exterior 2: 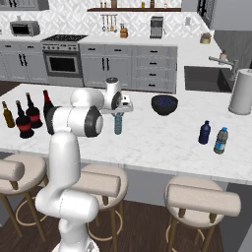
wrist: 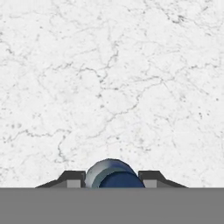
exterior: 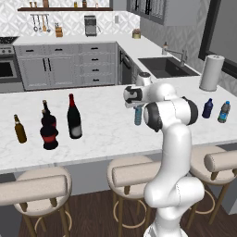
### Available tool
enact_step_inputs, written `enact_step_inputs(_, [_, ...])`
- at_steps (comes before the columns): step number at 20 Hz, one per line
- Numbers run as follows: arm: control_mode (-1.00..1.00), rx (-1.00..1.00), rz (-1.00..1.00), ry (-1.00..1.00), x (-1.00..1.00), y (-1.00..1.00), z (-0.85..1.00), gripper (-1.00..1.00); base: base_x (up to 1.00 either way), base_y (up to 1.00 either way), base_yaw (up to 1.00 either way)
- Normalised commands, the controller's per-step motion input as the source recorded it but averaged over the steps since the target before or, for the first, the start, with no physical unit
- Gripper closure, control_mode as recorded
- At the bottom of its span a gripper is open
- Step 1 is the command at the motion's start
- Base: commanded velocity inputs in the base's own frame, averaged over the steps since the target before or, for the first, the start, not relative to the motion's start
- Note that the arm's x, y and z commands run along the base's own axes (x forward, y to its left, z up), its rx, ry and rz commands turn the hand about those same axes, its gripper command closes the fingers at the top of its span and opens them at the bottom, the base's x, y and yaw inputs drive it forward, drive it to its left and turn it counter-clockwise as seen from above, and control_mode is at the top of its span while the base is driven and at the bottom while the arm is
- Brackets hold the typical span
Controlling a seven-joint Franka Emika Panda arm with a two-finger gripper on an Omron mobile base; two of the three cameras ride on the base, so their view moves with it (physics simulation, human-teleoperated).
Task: Move the plastic bottles in the middle to the plastics group, and the glass bottles in the middle to the glass group.
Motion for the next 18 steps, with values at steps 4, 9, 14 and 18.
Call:
enact_step_inputs(4, [-1.0, 0.0, -0.03, -0.02, -0.29, -0.05, 0.15, 1.0, 0.0, 0.0, 0.0])
enact_step_inputs(9, [-1.0, 0.0, -0.12, -0.04, -0.39, -0.22, 0.66, 1.0, 0.0, 0.0, 0.0])
enact_step_inputs(14, [-1.0, 0.0, -0.19, -0.01, -0.23, -0.46, 0.59, 1.0, 0.0, 0.0, 0.0])
enact_step_inputs(18, [-1.0, 0.0, -0.23, -0.05, -0.16, -0.68, 0.26, 1.0, 0.0, 0.0, 0.0])
